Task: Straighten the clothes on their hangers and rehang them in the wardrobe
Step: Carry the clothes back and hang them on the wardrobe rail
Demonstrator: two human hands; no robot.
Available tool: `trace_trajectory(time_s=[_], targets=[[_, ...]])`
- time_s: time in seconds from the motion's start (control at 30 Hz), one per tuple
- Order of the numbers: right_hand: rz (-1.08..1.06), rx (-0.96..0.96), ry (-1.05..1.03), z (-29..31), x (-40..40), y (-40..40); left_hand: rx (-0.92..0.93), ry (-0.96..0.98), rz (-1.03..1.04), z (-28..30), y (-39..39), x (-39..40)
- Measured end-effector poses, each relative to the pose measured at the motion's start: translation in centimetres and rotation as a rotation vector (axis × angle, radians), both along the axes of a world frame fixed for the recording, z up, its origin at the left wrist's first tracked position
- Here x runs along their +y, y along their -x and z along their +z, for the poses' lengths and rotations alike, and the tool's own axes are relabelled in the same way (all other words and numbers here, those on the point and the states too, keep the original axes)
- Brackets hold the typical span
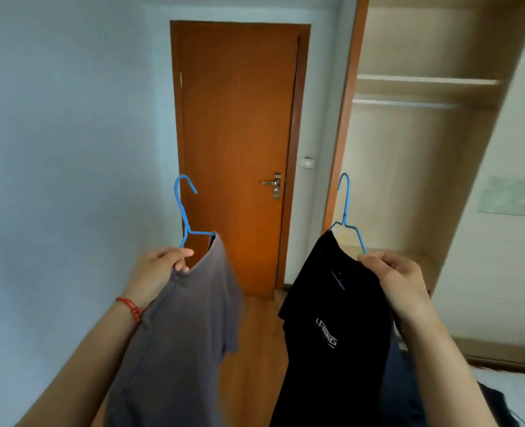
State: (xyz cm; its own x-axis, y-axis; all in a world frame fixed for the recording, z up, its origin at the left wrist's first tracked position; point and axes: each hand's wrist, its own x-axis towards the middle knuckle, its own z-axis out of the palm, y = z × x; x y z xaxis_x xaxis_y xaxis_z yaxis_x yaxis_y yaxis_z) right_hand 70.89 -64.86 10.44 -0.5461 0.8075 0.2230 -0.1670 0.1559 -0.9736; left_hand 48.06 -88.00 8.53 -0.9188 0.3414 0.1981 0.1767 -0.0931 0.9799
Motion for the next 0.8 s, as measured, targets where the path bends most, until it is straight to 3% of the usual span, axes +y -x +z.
trace_trajectory(time_s=[0.4, 0.6, 0.8], targets=[[-0.071, -0.124, 0.095, -4.6, 8.9, 21.5, -0.151, 0.115, -0.003, -4.4, 24.1, 9.0], [-0.206, -0.17, 0.102, -5.5, 14.4, 27.9, -0.224, 0.16, -0.021, -6.0, 32.6, 16.3], [-0.312, -0.155, 0.125, -6.7, 21.7, 33.2, -0.178, 0.188, -0.064, -7.6, 38.8, 25.7]])
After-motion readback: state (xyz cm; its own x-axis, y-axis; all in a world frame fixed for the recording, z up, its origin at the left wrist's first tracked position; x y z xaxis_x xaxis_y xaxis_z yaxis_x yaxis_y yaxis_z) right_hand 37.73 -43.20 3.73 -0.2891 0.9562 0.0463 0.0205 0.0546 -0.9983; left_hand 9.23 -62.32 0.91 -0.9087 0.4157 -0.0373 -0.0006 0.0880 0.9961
